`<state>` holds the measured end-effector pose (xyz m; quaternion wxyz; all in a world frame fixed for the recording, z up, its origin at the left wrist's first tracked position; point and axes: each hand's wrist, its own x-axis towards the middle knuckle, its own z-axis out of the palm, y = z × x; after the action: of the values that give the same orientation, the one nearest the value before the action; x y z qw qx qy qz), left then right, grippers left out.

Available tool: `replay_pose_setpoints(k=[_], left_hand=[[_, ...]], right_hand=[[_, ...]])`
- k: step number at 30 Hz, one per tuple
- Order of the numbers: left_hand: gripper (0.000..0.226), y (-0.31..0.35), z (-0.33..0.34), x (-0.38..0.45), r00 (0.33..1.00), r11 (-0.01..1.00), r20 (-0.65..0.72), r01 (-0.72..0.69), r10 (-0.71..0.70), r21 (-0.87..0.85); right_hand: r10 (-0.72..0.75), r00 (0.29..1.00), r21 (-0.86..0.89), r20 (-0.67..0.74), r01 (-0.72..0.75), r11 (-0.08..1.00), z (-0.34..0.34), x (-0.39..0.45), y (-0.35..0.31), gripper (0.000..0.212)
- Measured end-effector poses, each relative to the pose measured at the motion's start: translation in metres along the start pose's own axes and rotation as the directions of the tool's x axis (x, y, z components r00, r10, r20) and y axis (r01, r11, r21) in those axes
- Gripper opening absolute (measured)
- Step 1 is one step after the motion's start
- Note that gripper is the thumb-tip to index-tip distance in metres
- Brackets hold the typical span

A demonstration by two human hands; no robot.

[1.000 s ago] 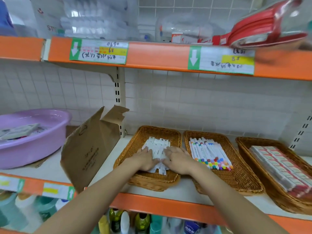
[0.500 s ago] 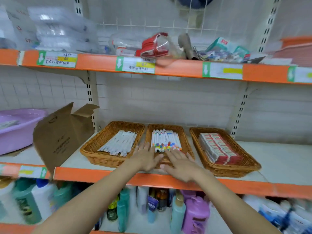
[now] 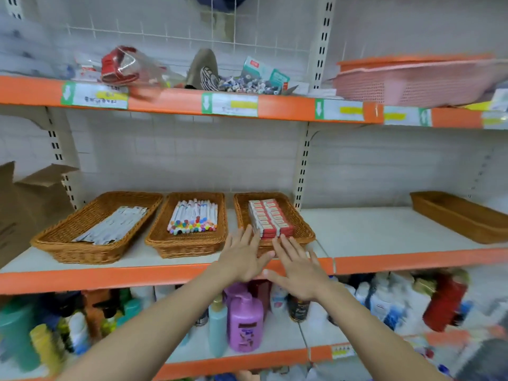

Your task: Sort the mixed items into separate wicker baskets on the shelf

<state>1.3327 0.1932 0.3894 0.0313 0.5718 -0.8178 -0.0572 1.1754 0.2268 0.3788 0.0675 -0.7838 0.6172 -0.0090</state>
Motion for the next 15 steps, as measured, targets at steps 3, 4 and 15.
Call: replay_pose_setpoints(k=[3,4,15], left_hand=[[0.073,0.023,0.000,0.023,0.999,0.999,-0.013,-0.032,0.032,0.012],[0.073,0.031,0.002,0.032,0.999,0.999,-0.010,-0.042,0.042,0.012],[0.074,0.122,0.017,0.136,0.983,0.984,0.039,-0.179,0.179,0.006]], right_hand=[[0.041,0.999,0.021,-0.011,-0.041,0.999,-0.004,-0.001,0.027,0.081],[0.058,0.998,0.023,-0.012,-0.057,0.998,-0.005,0.000,0.037,0.081],[0.216,0.976,0.004,-0.008,-0.216,0.976,-0.024,0.009,0.166,0.080]])
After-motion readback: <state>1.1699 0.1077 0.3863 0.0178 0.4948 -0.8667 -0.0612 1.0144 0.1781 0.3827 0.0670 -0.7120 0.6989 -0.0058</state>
